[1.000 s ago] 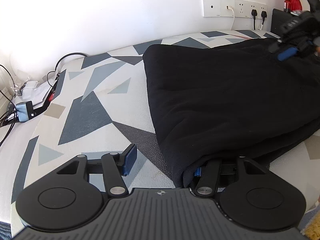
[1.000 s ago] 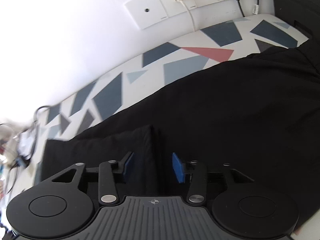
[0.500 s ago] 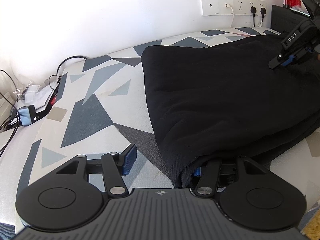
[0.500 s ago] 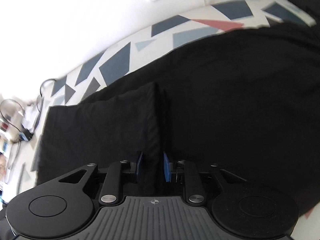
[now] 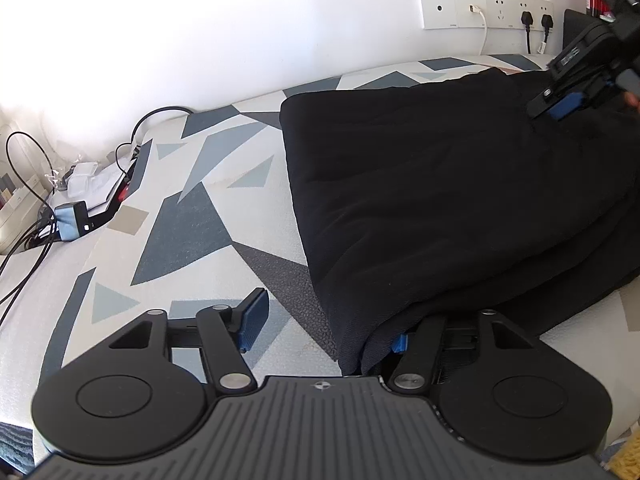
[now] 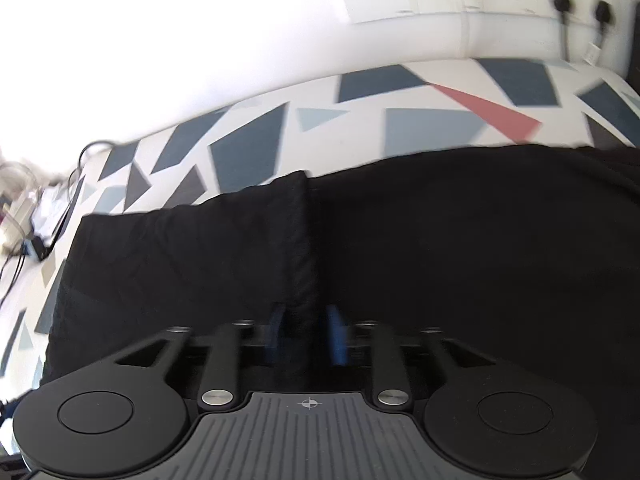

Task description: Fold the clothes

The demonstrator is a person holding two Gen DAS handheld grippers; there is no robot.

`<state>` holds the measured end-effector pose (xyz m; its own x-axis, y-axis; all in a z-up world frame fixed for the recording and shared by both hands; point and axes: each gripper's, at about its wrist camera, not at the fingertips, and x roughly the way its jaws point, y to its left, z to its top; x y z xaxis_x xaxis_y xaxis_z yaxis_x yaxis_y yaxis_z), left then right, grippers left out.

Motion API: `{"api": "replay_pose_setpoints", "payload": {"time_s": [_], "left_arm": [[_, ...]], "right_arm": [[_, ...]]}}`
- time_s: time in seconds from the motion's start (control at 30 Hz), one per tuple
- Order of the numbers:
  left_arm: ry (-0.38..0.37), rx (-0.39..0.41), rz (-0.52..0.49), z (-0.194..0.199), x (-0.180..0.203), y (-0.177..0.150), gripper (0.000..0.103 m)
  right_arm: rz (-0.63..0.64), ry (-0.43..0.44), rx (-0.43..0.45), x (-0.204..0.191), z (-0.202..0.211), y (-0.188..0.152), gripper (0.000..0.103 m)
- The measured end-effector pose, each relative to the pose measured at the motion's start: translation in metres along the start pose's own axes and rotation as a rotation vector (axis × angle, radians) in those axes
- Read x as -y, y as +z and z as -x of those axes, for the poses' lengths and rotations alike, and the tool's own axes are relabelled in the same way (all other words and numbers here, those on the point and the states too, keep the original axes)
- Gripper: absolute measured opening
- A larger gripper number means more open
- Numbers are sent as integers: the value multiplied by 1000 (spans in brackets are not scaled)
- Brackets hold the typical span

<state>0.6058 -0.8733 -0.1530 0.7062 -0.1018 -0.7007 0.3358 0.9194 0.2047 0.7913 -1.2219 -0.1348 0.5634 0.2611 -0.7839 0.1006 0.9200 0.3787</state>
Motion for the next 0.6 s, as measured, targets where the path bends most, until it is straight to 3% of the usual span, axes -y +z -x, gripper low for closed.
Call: {"api": "replay_pose_setpoints", "payload": {"time_s": [0.2,0.33,0.47,0.6], "left_arm": [[-10,5,-18,-1,2,0,61],[-16,8,-34,-1,3,0,61],[-32,19,-64,3,3,1,61],[-57,26,-78,10,3,-1,64]], "right_arm": [[-139,117,-58,19,39,-26,44],[-169,127,-78,17,60,-54,48],[-113,91,-26,-3,74,-75,48],[-152,129,-3,-9,84,-86,47]]}}
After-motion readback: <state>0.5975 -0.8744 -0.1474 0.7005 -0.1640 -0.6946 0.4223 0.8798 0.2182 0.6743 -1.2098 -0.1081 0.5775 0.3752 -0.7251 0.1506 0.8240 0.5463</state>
